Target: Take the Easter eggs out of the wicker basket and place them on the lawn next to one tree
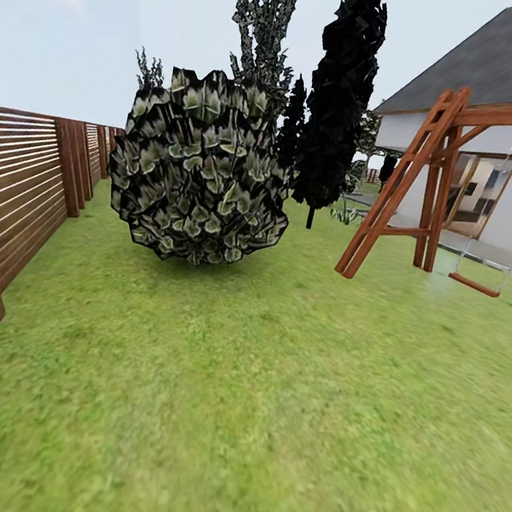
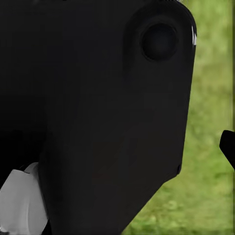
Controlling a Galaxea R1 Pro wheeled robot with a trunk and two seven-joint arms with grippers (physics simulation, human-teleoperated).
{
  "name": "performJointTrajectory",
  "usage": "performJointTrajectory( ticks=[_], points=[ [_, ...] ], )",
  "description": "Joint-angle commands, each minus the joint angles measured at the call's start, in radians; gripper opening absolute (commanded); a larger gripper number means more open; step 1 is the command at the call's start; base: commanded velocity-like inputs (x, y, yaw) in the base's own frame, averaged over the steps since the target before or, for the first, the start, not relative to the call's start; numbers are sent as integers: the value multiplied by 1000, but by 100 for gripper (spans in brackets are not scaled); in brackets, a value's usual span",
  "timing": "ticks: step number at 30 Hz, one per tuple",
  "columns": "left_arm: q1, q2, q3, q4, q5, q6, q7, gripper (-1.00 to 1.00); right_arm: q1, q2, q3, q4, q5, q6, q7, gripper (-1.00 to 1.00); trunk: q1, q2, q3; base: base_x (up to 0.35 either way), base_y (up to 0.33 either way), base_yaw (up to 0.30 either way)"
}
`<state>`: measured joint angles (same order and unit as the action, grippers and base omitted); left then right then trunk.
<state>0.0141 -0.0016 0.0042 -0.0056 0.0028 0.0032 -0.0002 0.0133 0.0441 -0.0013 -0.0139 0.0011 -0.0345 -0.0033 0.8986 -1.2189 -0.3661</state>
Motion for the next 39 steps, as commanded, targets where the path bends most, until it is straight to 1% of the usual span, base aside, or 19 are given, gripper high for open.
performJointTrajectory(
  ticks=[1,3,10,17,19,22,23,26,28,29,31,32,35,36,39],
  points=[
    [0,0,0,-1,0,0,0,100,1,-1,0,-1,0,-2,-1,100,-4,7,3,0,0,0],
    [0,1,1,-1,0,0,0,100,1,-4,0,-1,0,-13,-1,100,-12,21,9,0,0,0],
    [0,1,5,-2,0,-2,1,100,1,-10,3,-1,1,-91,-3,100,-38,70,31,0,0,0],
    [0,3,9,-37,0,-45,8,100,1,-11,1,-2,1,-108,-3,100,-65,119,53,0,0,0],
    [0,3,9,-53,0,-48,20,100,1,-12,0,-9,0,-108,-4,100,-73,133,59,0,0,0],
    [-1,4,11,-95,0,-47,54,100,0,-13,-1,-51,0,-106,-12,100,-84,154,68,0,0,0],
    [-1,4,12,-116,0,-45,72,100,0,-15,-4,-77,0,-103,-25,100,-88,161,72,0,0,0],
    [-6,5,14,-171,1,-41,121,100,-1,-18,-11,-148,0,-95,-97,100,-100,182,81,0,0,0],
    [-31,5,14,-208,3,-40,157,100,-7,-16,-15,-211,-3,-93,-195,100,-107,196,87,0,0,0],
    [-41,5,14,-213,3,-40,164,100,-11,-16,-15,-226,-4,-93,-222,100,-111,203,90,0,0,0],
    [-90,5,14,-226,6,-39,182,100,-37,-12,-16,-268,-6,-94,-312,100,-119,217,97,0,0,0],
    [-117,5,14,-229,7,-39,187,100,-58,-11,-17,-279,-7,-94,-339,100,-123,224,100,0,0,0],
    [-203,4,16,-234,9,-39,194,100,-132,-7,-17,-294,-29,-93,-375,100,-134,245,109,0,0,0],
    [-217,4,16,-234,9,-40,195,100,-145,-7,-17,-295,-36,-92,-378,100,-138,252,112,0,0,0],
    [-295,4,17,-236,10,-46,196,100,-220,-4,-17,-298,-99,-81,-384,100,-150,273,122,0,0,0]
  ],
)
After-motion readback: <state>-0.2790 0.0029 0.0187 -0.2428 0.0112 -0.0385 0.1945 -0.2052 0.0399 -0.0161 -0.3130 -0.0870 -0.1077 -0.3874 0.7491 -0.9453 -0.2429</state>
